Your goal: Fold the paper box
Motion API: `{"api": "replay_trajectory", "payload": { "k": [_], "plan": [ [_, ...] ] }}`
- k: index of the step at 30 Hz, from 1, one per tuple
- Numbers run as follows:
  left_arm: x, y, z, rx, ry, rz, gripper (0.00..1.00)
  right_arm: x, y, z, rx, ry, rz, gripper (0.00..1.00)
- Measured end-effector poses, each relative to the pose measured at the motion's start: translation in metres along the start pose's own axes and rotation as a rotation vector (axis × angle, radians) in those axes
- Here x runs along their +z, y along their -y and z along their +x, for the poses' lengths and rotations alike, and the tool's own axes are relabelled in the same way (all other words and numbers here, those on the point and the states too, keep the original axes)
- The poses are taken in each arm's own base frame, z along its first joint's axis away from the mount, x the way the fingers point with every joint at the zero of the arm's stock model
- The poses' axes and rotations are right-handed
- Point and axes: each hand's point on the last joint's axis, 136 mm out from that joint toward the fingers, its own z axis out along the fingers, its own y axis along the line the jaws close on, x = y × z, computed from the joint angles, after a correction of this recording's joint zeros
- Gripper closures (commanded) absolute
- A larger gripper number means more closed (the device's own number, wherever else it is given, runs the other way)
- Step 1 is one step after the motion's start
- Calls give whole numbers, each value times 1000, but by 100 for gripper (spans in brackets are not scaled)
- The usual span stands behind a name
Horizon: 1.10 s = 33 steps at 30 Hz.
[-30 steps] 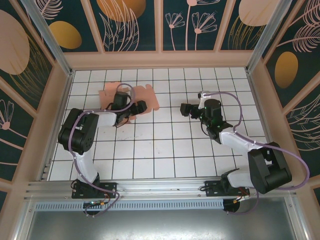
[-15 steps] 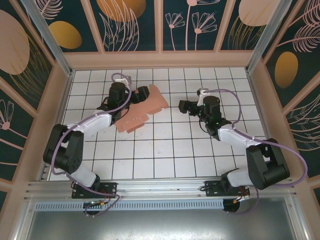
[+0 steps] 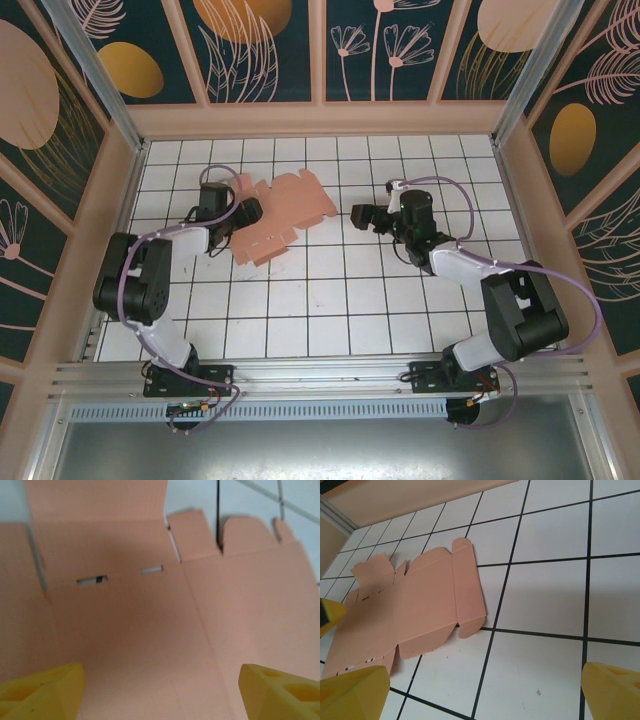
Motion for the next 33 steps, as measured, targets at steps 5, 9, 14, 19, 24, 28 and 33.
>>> {"api": "replay_trajectory", "payload": {
  "k": [5,9,14,19,24,28,33],
  "plan": [
    [22,10,10,100,-82,32,35,1,0,0,1,-9,2,1],
    [27,27,25,167,-132,99,36,3,-1,-3,1,-11,3,1],
    [30,65,45,246,-187,202,35,6,0,-3,3,-16,6,1],
    [25,106,67,210,-227,333,32,11,3,1,38,-35,12,2],
    [18,117,57,145,-197,372,28,14,3,13,99,-66,2,3],
    [13,140,16,155,-121,389,27,13,-2,37,140,-112,-7,12],
    [23,171,-35,194,-18,410,29,12,-28,69,165,-176,-51,24]
  ]
}}
